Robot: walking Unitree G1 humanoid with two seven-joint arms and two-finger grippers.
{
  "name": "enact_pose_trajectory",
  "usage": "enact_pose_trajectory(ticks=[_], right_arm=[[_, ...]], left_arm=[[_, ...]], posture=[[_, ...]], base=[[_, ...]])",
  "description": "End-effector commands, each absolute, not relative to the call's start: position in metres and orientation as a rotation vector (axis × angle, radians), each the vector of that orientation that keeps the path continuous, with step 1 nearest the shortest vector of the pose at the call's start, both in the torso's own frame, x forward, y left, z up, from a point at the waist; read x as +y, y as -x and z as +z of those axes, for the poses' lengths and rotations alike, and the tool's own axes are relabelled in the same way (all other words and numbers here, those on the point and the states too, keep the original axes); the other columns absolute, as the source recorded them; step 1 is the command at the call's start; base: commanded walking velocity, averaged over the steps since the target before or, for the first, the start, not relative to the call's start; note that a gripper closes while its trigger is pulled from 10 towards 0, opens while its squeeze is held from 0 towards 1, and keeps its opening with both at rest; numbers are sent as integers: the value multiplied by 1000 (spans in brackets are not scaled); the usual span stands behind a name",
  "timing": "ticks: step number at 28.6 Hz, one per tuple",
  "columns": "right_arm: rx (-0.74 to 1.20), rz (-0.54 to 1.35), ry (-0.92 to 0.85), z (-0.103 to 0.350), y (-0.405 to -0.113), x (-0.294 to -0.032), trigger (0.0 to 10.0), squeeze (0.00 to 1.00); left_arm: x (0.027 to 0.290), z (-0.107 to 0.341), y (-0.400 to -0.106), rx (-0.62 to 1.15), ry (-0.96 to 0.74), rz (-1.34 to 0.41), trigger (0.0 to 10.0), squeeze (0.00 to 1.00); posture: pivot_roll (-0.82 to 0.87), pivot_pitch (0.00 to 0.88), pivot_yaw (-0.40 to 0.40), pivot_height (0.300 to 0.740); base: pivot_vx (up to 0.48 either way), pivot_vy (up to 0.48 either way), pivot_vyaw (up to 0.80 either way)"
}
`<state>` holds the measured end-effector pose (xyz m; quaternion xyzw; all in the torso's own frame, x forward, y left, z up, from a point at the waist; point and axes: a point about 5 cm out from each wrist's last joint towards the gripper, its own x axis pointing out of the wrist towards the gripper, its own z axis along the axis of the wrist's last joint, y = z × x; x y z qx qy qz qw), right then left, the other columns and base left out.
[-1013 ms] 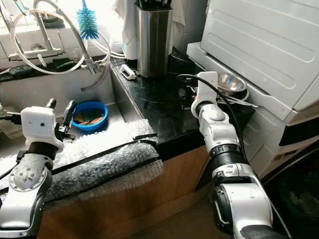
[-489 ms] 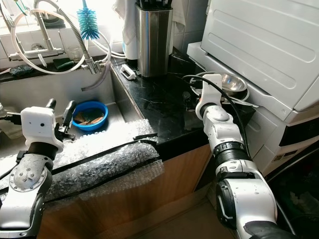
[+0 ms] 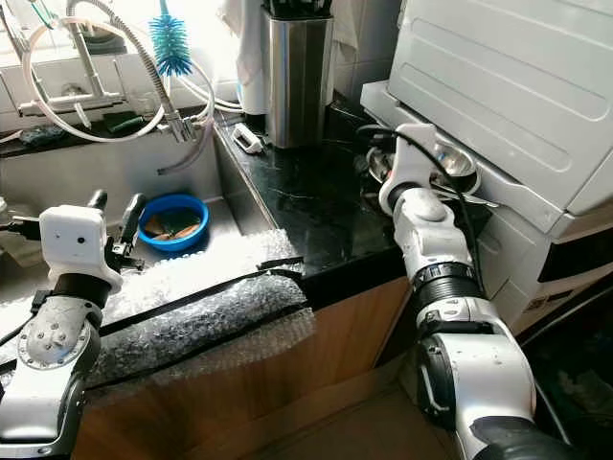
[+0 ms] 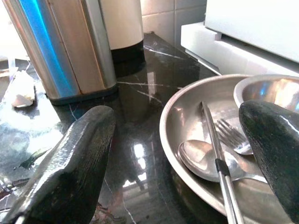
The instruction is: Kitchen organization
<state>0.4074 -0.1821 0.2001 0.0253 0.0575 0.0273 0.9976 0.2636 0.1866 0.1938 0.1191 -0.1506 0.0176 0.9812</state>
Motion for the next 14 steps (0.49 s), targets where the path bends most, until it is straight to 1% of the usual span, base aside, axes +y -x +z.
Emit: enact_pose_trajectory(ticks=[1, 7, 8, 11, 14], right_arm=[[102, 66, -48, 205, -408, -181, 10000, 0], [49, 117, -82, 204, -407, -171, 10000, 0], [83, 127, -45, 197, -406, -168, 10000, 0], [147, 170, -17, 184, -404, -163, 10000, 0], [164, 199, -12, 181, -403, -160, 10000, 0]], left_arm=[[185, 196, -263, -318, -245, 34, 10000, 0], [186, 196, -263, -317, -249, 40, 10000, 0], [186, 195, -263, -316, -249, 40, 10000, 0], [184, 196, -263, -317, -246, 38, 10000, 0], [185, 195, -263, -316, -246, 40, 10000, 0]], posture=[[-1, 0, -41, 740], [-1, 0, -41, 740], [-2, 0, -41, 740], [3, 0, -44, 740], [3, 0, -45, 740]], base=[[0, 0, 0], [0, 0, 0], [0, 0, 0], [0, 0, 0], [0, 0, 0]])
